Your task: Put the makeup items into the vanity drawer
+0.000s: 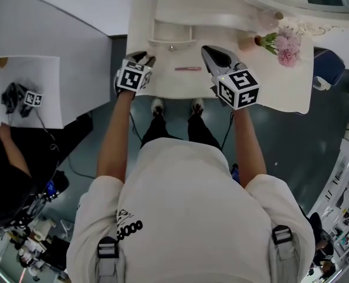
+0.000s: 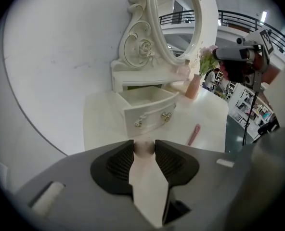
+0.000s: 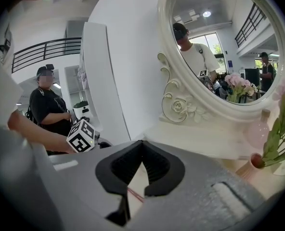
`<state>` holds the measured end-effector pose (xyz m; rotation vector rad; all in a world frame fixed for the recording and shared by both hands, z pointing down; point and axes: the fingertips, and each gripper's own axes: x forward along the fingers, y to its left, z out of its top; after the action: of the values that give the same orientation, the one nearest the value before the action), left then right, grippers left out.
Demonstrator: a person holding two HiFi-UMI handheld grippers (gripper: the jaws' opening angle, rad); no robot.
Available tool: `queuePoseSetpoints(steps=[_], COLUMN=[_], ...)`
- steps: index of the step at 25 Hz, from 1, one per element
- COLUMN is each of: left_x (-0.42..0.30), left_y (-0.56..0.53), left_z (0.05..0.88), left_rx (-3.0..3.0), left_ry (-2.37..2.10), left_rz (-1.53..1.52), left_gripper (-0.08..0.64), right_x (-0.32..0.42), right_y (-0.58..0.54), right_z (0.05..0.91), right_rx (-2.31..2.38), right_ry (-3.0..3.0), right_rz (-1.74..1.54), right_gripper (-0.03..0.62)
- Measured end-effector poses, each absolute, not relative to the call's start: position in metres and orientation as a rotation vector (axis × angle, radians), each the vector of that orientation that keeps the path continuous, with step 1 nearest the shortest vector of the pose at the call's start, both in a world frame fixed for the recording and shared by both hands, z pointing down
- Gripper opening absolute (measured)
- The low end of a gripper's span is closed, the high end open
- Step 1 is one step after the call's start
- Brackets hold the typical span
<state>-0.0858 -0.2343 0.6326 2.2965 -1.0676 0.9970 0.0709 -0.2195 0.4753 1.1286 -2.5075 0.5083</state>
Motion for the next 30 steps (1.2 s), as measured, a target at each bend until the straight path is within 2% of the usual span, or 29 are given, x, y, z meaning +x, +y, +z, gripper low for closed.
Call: queuePoseSetpoints(steps=[11,24,30], left_x=[-0.087,-0.073,-0.059], left_y=[-0.235,-0.250,-0.273], left_z=[0.612,0.533,0.521], left_rx=[2.309,2.388,2.430], left_ry=[-1.099,-1.143,-1.130], left_rz=[0.961,0.676,0.657], left_gripper=[0.143,0.143,0.143], right_x=[0.071,0.074,0.082], right_y=[-0.220,-0.226,-0.230], right_z=[0.469,0.448,0.442], right_rx=[1.124,1.151,1.180], right_ry=[-2.512,-2.537,-2.519], right_rz=[0.488,0.412,0.379], right_gripper=[0.003,0.003,0.003])
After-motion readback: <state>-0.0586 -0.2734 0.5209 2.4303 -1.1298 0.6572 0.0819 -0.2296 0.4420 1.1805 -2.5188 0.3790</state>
